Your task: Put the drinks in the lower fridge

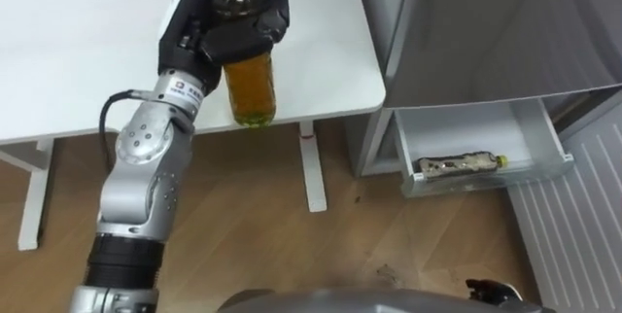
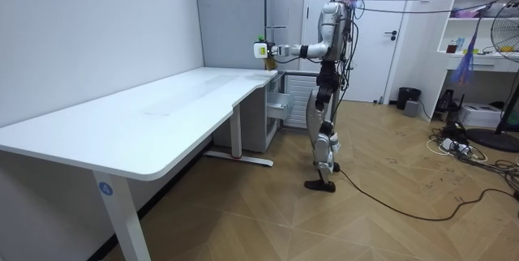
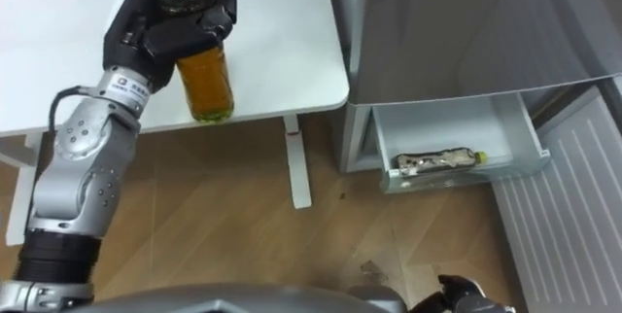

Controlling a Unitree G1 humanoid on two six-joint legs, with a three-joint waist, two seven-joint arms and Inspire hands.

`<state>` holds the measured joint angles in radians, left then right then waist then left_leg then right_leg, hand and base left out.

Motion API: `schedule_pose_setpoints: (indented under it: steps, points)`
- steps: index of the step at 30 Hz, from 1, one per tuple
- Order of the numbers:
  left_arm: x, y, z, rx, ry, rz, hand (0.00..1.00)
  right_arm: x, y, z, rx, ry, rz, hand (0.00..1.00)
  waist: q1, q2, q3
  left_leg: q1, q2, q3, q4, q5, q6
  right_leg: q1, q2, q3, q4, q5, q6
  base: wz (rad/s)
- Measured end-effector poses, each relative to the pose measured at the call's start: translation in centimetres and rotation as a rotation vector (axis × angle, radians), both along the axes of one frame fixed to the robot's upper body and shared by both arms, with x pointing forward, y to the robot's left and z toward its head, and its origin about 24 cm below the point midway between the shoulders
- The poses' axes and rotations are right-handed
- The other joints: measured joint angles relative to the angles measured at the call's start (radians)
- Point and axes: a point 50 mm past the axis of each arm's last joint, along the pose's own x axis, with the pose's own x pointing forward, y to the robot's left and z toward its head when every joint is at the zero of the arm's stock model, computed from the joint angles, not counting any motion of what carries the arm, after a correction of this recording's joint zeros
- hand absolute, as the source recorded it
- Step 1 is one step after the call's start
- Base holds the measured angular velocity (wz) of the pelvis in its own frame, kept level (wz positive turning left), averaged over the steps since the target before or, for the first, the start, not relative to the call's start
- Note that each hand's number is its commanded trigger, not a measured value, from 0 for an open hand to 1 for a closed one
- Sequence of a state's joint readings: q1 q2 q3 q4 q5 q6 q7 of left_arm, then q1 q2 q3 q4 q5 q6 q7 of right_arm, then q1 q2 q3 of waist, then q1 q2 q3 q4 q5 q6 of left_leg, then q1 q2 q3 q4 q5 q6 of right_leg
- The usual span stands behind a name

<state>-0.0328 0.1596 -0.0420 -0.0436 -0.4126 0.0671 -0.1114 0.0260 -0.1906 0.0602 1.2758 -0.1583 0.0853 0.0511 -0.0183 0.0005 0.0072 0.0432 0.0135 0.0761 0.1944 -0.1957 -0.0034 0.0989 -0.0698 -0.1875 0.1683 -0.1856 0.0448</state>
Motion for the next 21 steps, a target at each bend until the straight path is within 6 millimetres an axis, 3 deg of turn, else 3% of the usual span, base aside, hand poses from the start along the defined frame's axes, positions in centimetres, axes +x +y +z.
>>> schedule_pose_setpoints:
  steps: [11, 16, 21]
  points:
    - [-2.3, -1.5, -2.6, -0.119, 0.111, -0.035, 1.00, 2.6, 0.3, 0.5, -0.015, -0.093, 0.081, 0.00, 0.029, 0.004, -0.0015, -0.008, 0.000, -0.001, 0.009, 0.000, 0.000, 0.003, -0.002, -0.004, 0.003, 0.001, -0.001, 0.00]
    - [-3.4, -2.2, -3.7, -0.139, 0.163, -0.070, 1.00, 6.2, 3.7, 1.0, 0.118, -0.268, 0.089, 0.00, 0.026, 0.001, -0.0002, -0.014, 0.001, -0.001, 0.012, 0.000, 0.000, 0.001, -0.001, -0.008, 0.000, 0.002, -0.003, 0.02]
    - [-3.8, -2.1, -4.1, -0.133, 0.179, -0.073, 1.00, 6.8, 5.7, 1.1, 0.233, -0.292, 0.107, 0.00, 0.029, -0.007, 0.0006, -0.020, 0.000, -0.001, 0.012, 0.000, 0.000, 0.001, -0.003, -0.017, 0.000, 0.002, -0.003, 0.07]
